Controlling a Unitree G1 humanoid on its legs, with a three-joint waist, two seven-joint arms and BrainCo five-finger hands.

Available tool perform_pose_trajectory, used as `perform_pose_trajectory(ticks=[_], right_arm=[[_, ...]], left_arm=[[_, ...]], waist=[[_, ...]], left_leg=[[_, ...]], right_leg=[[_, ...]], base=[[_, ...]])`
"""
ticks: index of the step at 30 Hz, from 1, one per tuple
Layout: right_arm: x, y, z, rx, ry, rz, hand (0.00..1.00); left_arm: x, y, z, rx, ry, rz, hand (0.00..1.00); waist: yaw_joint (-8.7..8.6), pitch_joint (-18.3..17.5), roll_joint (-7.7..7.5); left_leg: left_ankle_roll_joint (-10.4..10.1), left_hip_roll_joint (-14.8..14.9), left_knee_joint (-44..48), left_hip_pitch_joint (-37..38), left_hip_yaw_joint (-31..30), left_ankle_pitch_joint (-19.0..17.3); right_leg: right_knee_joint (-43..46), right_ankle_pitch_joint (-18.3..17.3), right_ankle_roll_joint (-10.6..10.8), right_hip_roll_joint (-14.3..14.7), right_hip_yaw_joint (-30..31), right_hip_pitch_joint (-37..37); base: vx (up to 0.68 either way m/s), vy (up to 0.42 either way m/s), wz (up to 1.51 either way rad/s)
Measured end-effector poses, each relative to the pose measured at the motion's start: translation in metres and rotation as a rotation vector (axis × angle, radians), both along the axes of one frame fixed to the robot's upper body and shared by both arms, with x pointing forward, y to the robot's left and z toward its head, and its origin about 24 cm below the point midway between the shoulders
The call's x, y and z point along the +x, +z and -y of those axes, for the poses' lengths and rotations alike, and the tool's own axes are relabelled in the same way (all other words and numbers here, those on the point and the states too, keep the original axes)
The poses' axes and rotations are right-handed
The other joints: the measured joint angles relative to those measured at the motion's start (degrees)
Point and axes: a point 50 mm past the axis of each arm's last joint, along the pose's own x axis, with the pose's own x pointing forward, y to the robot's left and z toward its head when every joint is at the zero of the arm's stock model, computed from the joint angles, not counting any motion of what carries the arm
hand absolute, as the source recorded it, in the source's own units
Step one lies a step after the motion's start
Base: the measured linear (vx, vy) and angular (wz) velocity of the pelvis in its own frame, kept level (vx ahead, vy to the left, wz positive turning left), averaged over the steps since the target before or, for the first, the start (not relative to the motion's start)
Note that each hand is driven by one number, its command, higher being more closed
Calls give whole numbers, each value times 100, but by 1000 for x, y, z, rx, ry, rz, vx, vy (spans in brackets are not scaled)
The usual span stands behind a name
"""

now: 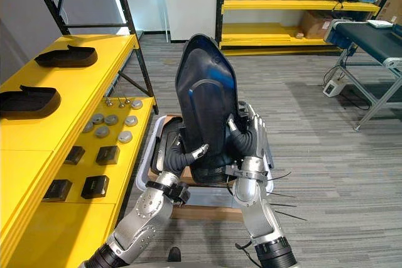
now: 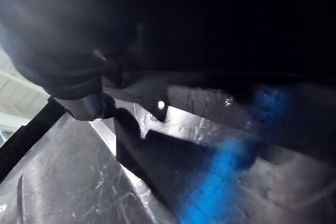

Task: Walk over and take plastic housings, then place them on the shelf

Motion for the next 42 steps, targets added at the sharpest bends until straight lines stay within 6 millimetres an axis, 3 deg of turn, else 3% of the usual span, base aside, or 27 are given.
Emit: perform_pose_trajectory(ticks=[9,17,22,29,33,36,38,42], right_arm=[[2,4,0,226,204,-47,0],[-1,34,18,290,248,88,0],[-15,65,46,368,127,296,0],[-33,67,89,378,-122,386,0],[-51,40,129,369,-358,310,0],[-65,-11,157,381,-546,84,0],[-84,-59,172,415,-671,-146,0],[-122,-127,176,608,-794,-417,0]], left_arm=[[3,-3,-11,-20,48,-24,100],[6,-7,-30,19,132,-19,100],[6,-19,-58,96,268,-49,100],[3,-37,-82,133,428,-136,100],[-2,-42,-96,131,496,-165,100],[-6,-44,-107,132,542,-177,100],[-12,-47,-114,142,574,-190,100],[-24,-46,-122,140,616,-194,100]], waist=[[4,0,0],[7,6,-8],[-3,11,-16],[-3,17,-26],[-18,18,-26],[-42,18,-25],[-47,25,-11],[-45,35,7]], left_leg=[[-1,2,0,0,2,-1],[-3,8,-2,1,7,-4],[-3,9,-2,1,20,-5],[-4,8,-3,-3,34,-7],[-10,7,-4,-11,33,-13],[-30,6,-4,-25,29,-28],[-31,6,-4,-38,19,-29],[-32,11,-3,-44,23,-34]], right_leg=[[0,0,0,3,-1,1],[-1,-1,0,6,1,2],[-21,-1,0,5,7,3],[-42,0,0,-6,8,4],[-57,-1,0,-6,2,3],[-81,0,-1,-1,-5,3],[-87,-1,-1,-1,-14,0],[-87,-2,-1,-1,-19,-3]], base=[[0,0,0],[0,0,0],[0,0,0],[0,0,0],[0,0,0],[0,0,0],[0,0,0],[0,0,0]])
